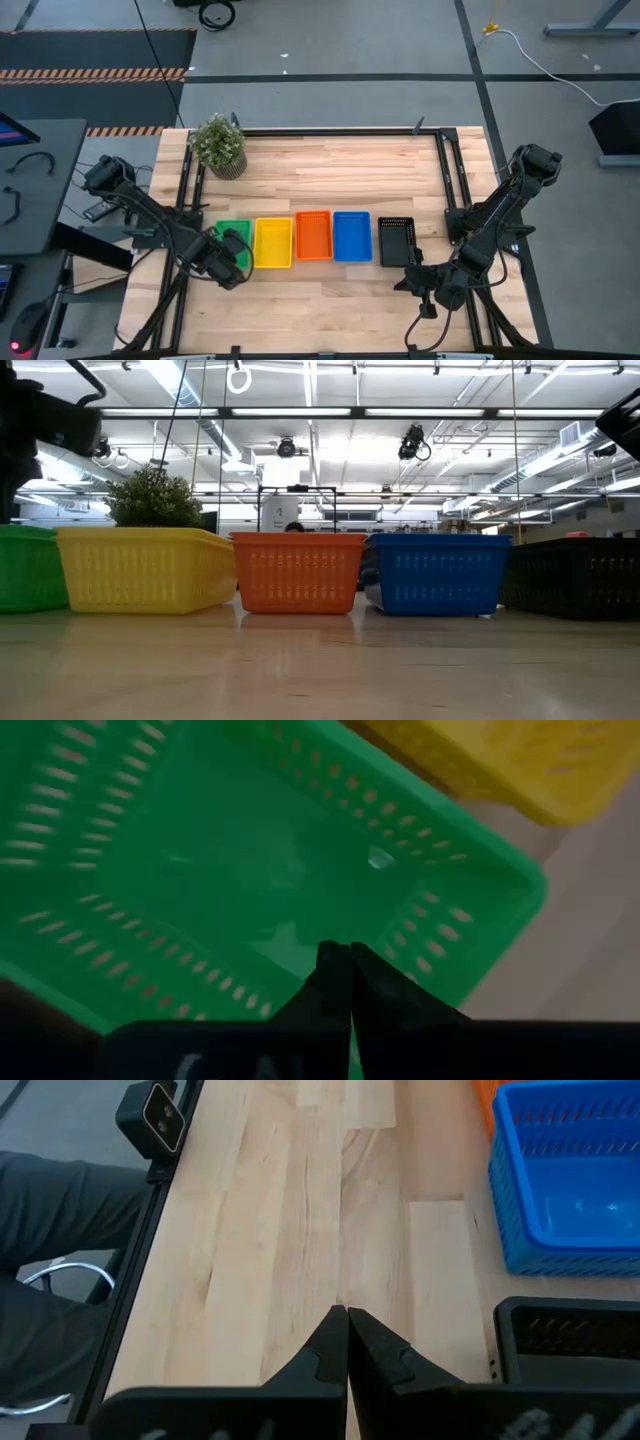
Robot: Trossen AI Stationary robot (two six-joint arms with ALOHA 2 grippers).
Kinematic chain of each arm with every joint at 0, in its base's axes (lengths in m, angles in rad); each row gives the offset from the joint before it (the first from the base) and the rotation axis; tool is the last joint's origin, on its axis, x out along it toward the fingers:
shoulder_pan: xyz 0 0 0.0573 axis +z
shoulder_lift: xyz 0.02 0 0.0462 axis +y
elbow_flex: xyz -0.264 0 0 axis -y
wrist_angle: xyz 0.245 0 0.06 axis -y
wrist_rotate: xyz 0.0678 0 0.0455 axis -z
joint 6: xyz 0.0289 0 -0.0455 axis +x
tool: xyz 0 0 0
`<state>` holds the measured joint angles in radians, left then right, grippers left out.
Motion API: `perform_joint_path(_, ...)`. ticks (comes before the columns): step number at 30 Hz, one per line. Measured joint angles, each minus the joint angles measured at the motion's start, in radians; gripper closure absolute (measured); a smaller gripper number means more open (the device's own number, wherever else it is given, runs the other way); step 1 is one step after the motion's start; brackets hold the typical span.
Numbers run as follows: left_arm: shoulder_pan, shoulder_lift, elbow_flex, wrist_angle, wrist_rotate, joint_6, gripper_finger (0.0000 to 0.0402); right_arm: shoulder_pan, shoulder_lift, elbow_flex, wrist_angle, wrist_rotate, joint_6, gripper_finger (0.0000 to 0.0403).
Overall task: Stack baskets by color
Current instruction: Adjust the stacked bins
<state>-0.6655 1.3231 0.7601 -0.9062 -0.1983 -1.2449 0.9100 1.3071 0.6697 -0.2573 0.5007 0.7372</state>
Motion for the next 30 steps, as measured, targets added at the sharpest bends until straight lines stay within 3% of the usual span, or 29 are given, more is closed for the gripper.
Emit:
perform_joint_path(5,0.000,-0.006,0.013,-0.017,-0.057,-0.003,0.0398,0.000,0.000,0.000,0.002,0.000,0.000,0.0398)
perform_joint_path(9,-0.006,-0.006,0.093,-0.054,-0.090,0.008,0.0398,0.000,0.000,0.000,0.047,-0.026,-0.015,0.0398)
perform_joint_path(15,-0.028,-0.006,0.182,0.003,-0.270,0.052,0.0398,-0.047,0.051,0.000,0.244,-0.074,-0.133,0.0400)
perform_joint_path(19,0.014,0.045,0.182,0.095,-0.322,0.118,0.0398,-0.131,0.124,0.001,0.344,-0.055,-0.158,0.0400)
perform_joint_path(24,0.112,0.151,0.182,0.159,-0.367,0.198,0.0398,-0.283,0.188,0.065,0.268,-0.046,-0.157,0.0401)
perform_joint_path(27,0.184,0.197,0.182,0.173,-0.344,0.198,0.0398,-0.363,0.204,0.113,0.226,-0.041,-0.152,0.0401)
perform_joint_path(30,0.254,0.240,0.182,0.196,-0.291,0.251,0.0398,-0.443,0.216,0.141,0.165,-0.101,-0.138,0.0401)
